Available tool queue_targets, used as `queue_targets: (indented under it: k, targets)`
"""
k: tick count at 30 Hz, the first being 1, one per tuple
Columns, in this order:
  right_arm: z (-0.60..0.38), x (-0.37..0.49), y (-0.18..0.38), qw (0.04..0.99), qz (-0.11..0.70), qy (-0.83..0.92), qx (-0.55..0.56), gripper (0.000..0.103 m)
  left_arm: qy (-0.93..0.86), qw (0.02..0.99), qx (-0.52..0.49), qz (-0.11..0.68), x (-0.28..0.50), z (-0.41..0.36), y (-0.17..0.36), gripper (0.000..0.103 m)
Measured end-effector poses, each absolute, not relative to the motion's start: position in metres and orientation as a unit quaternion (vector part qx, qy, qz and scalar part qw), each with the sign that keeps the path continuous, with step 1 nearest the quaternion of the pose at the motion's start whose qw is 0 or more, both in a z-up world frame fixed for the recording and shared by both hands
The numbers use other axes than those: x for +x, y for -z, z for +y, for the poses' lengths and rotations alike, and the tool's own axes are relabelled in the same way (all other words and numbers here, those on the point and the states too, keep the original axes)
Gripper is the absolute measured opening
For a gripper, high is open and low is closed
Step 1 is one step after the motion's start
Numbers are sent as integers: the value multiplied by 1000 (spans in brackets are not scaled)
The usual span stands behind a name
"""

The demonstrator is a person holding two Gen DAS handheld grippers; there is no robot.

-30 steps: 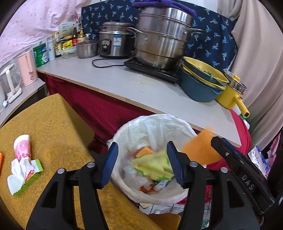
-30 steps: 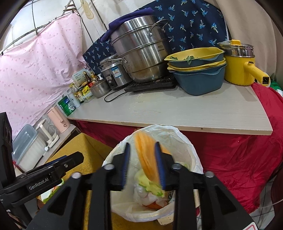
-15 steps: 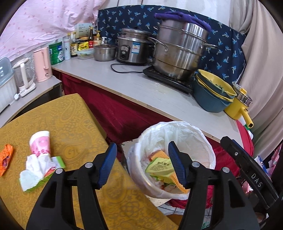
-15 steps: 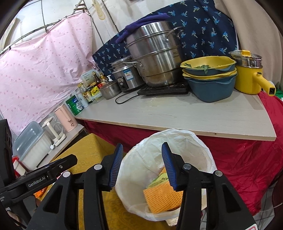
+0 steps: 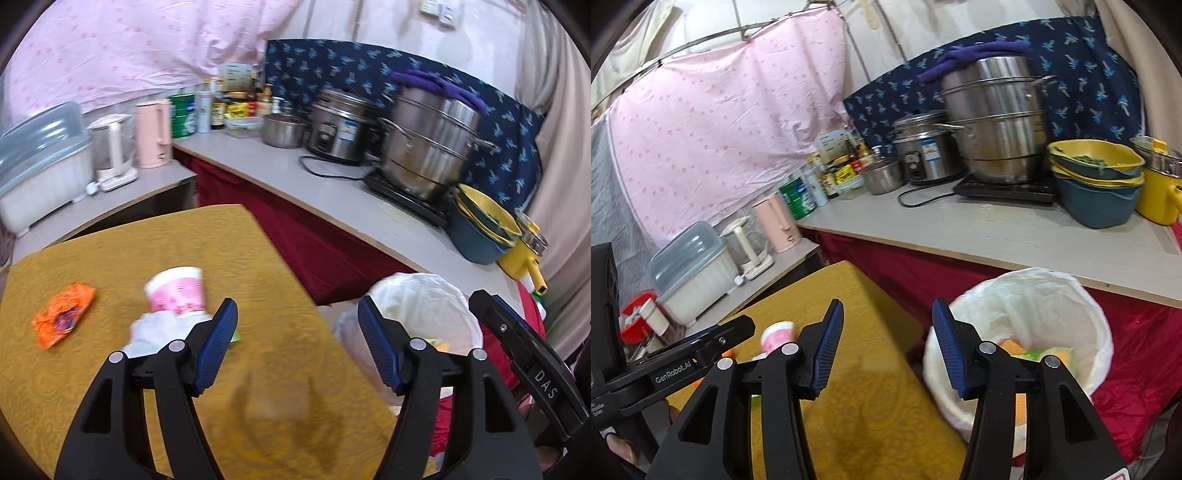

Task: Collect trash
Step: 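Grasp the orange wrapper with the left tool while the right tool grasps the white tissue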

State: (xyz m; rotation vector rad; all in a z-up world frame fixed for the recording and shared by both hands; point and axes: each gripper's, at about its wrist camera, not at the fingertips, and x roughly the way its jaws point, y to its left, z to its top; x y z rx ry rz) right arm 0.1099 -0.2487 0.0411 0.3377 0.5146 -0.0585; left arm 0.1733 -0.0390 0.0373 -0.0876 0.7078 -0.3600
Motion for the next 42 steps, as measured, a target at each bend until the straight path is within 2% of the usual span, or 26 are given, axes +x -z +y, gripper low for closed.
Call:
queue_targets:
  k: [10,23,33,42]
  targets:
    - [-160,129,-37,950,276,-44,138,49,108,930,-69,345,169,54,-29,68]
    - [-54,166,4,932,328,-112,109,49,24,927,-81,365,177,160,6,75]
    - [-17,209,49,918,371,-109,89,49,-25,917,-82,390,207,222,46,88]
    - [-9,238,84,911,400,-78,68,49,-28,902,-69,425,250,253,87,90]
